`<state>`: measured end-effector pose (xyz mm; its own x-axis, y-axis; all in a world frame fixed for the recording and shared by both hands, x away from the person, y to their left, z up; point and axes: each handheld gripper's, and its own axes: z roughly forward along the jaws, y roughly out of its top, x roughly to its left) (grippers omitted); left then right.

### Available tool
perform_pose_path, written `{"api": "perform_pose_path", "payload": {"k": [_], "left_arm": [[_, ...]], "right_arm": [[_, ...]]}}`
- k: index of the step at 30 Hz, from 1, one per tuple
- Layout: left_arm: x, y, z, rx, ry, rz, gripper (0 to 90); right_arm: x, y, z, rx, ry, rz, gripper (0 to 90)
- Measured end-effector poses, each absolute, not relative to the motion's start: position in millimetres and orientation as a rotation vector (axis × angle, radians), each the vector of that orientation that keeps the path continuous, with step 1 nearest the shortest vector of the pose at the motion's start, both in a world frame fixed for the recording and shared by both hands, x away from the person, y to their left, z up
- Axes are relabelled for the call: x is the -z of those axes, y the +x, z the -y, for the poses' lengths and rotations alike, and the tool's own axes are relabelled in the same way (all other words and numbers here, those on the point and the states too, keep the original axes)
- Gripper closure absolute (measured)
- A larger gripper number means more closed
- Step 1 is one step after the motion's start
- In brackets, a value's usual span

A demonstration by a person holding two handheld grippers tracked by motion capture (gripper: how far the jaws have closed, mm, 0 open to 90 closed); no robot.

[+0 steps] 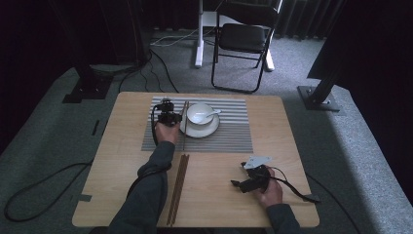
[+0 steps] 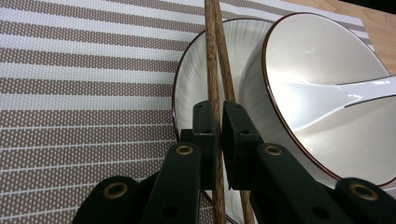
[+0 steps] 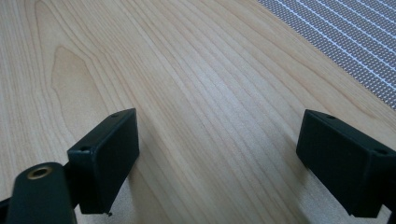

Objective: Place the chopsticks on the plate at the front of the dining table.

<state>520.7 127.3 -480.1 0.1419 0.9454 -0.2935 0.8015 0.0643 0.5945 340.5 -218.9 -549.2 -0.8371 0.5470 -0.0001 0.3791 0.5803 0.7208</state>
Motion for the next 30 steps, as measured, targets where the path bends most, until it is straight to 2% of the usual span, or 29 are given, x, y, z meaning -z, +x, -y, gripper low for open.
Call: {"api": "perform_pose_path", "payload": {"k": [30], "left_arm": [[489.9, 527.1, -126.4, -0.250, 1.748, -1.711, 84.8]], "right_arm": [[549.2, 340.4, 218.8, -1.102, 0.772, -2.588, 12.4]]}}
